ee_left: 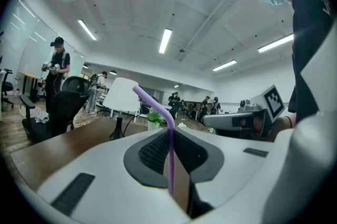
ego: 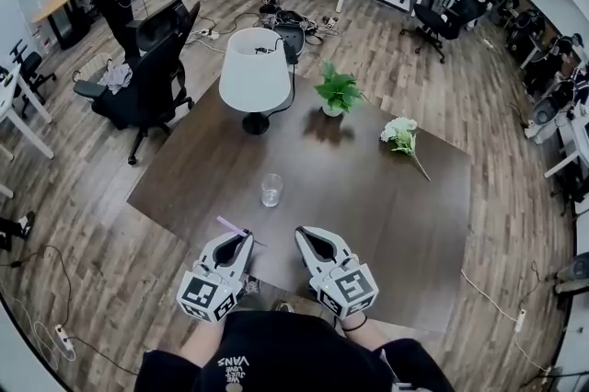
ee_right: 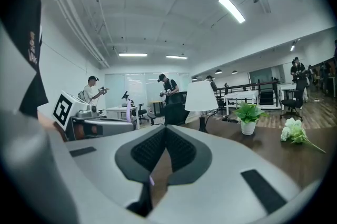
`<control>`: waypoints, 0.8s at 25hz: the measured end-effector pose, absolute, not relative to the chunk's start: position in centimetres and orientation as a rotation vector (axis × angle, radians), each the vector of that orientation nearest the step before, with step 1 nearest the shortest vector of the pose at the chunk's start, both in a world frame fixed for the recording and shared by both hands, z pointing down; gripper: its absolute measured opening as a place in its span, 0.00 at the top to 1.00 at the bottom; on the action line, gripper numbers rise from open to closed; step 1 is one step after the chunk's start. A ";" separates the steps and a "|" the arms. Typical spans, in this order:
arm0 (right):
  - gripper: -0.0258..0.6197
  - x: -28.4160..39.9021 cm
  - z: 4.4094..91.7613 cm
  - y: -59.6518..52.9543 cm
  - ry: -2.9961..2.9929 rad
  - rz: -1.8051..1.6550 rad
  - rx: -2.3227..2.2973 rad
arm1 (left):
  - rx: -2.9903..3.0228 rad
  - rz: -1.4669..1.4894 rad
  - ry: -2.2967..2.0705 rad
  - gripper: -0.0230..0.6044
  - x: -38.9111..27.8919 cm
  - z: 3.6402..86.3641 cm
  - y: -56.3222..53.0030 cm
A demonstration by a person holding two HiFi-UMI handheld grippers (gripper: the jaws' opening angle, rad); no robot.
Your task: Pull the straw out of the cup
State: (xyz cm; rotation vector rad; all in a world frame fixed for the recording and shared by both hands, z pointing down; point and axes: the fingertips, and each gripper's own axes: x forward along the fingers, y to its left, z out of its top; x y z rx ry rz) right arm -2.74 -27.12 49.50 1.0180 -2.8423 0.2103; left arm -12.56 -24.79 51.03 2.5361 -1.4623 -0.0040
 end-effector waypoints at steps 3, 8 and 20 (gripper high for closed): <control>0.93 -2.8 49.5 -27.2 -2.840 0.207 1.019 | 2.539 -0.001 -1.461 0.91 -12.5 50.9 -24.9; 0.93 -2.6 50.1 -27.5 -2.804 0.217 1.017 | 2.543 -0.007 -1.464 0.91 -12.6 50.7 -25.4; 0.93 -3.1 50.1 -27.8 -2.799 0.206 1.011 | 2.554 -0.009 -1.472 0.91 -13.0 50.3 -25.8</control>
